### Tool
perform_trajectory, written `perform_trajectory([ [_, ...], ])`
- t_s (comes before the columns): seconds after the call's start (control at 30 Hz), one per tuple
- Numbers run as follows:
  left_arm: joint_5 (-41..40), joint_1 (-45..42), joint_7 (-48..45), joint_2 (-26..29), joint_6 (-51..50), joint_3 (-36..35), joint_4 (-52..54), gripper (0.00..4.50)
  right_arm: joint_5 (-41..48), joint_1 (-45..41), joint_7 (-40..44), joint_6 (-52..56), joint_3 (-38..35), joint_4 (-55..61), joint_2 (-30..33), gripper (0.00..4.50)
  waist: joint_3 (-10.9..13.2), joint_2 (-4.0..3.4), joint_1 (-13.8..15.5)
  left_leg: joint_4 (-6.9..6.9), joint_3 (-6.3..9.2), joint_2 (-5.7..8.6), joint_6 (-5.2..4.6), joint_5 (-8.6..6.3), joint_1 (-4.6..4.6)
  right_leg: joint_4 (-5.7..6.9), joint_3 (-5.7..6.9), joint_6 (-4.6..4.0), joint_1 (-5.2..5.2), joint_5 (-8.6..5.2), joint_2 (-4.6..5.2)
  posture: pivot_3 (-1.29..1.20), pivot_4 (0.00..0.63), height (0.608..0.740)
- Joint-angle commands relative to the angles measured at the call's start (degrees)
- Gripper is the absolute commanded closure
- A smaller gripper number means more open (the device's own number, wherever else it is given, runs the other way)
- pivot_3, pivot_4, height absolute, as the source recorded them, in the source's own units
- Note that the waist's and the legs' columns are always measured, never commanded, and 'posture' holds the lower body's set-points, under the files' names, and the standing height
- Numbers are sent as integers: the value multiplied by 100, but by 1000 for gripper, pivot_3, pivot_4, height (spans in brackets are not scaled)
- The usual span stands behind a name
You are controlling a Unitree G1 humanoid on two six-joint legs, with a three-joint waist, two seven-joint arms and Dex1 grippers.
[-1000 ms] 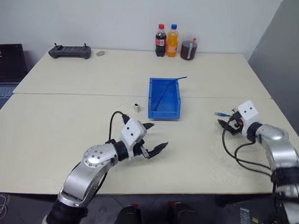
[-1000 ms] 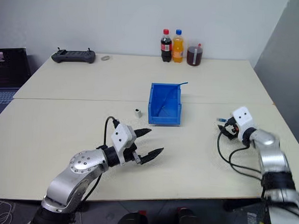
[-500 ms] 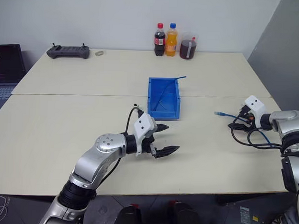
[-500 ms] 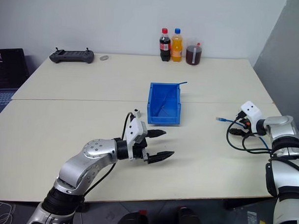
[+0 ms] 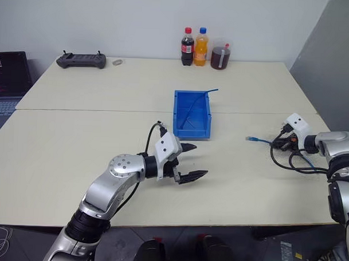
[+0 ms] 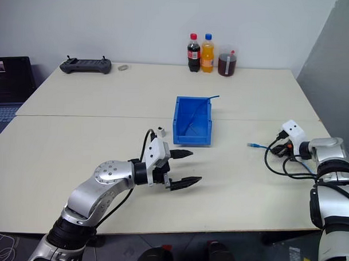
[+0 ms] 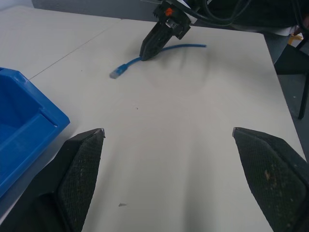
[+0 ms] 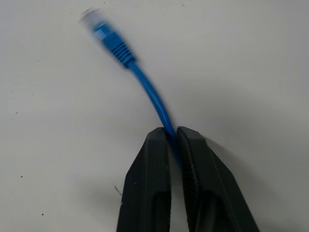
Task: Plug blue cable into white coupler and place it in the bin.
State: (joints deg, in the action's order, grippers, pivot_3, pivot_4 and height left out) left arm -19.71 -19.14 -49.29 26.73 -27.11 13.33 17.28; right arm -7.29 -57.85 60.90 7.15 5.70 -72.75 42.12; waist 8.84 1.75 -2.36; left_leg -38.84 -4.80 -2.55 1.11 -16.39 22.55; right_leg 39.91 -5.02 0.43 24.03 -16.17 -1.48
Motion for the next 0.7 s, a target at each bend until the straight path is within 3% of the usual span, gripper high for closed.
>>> perform_trajectory([
  [0.03, -34, -84, -104, -20, 115, 54, 124, 0, -32, 131, 268, -44, -2, 105, 107, 4476, 0, 0, 1, 0, 0, 0, 0, 0, 0, 0, 0, 0, 0, 0, 0, 0, 150, 740],
  [0.2, -38, 36, -190, 91, 161, 8, 314, 0, 135, 175, 1078, -68, 42, 713, 3, 4476, 0, 0, 0, 0, 1, 0, -1, 0, 0, 0, 1, 0, 0, 0, 0, 0, 150, 740],
  [0.4, -317, 1233, 332, 377, -43, -824, 1488, 0, 1012, 1087, 2337, 1385, 293, 4326, -320, 4476, 6, -18, -109, 5, 9, -7, -1, -1, 0, 8, -1, 0, 4, 0, -5, 0, 150, 740],
  [0.53, -242, 2909, 811, 386, 94, -1286, 2396, 0, 1132, 1390, 1908, 2060, 711, 5807, -945, 4476, 5, -20, -118, 10, 21, -11, -6, -9, 4, 6, 5, -1, 8, -2, -3, 0, 150, 740],
  [0.7, -91, 4789, 1968, -389, 157, -1775, 2785, 0, 921, 1345, 1229, 2188, 1412, 6096, -1937, 4476, 5, -9, -61, 0, 35, 0, -13, -13, 5, 6, 23, 0, 4, -1, 14, 0, 150, 740],
])
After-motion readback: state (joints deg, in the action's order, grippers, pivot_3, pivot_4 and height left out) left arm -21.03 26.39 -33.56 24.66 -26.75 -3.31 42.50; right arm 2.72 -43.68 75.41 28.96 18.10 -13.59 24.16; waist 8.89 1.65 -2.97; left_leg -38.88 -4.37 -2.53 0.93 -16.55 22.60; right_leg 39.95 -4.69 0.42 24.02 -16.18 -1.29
